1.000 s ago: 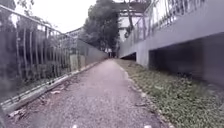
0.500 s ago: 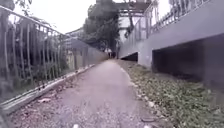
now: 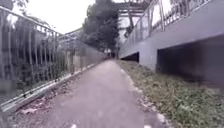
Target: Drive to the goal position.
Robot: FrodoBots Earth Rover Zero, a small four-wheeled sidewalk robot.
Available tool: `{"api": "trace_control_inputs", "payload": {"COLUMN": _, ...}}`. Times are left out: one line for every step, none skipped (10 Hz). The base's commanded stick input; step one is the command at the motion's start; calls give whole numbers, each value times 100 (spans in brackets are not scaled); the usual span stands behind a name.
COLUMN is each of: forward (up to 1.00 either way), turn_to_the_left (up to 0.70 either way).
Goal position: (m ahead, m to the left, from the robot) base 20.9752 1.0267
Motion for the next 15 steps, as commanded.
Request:
{"api": "trace_control_inputs", "payload": {"forward": 70, "turn_to_the_left": 0}}
{"api": "trace_control_inputs", "payload": {"forward": 70, "turn_to_the_left": 0}}
{"api": "trace_control_inputs", "payload": {"forward": 70, "turn_to_the_left": 0}}
{"api": "trace_control_inputs", "payload": {"forward": 70, "turn_to_the_left": 0}}
{"api": "trace_control_inputs", "payload": {"forward": 70, "turn_to_the_left": 0}}
{"api": "trace_control_inputs", "payload": {"forward": 70, "turn_to_the_left": 0}}
{"api": "trace_control_inputs", "payload": {"forward": 70, "turn_to_the_left": 0}}
{"api": "trace_control_inputs", "payload": {"forward": 70, "turn_to_the_left": 0}}
{"api": "trace_control_inputs", "payload": {"forward": 70, "turn_to_the_left": 0}}
{"api": "trace_control_inputs", "payload": {"forward": 70, "turn_to_the_left": 0}}
{"api": "trace_control_inputs", "payload": {"forward": 70, "turn_to_the_left": 0}}
{"api": "trace_control_inputs", "payload": {"forward": 70, "turn_to_the_left": 0}}
{"api": "trace_control_inputs", "payload": {"forward": 70, "turn_to_the_left": 0}}
{"api": "trace_control_inputs", "payload": {"forward": 70, "turn_to_the_left": 0}}
{"api": "trace_control_inputs", "payload": {"forward": 70, "turn_to_the_left": 0}}
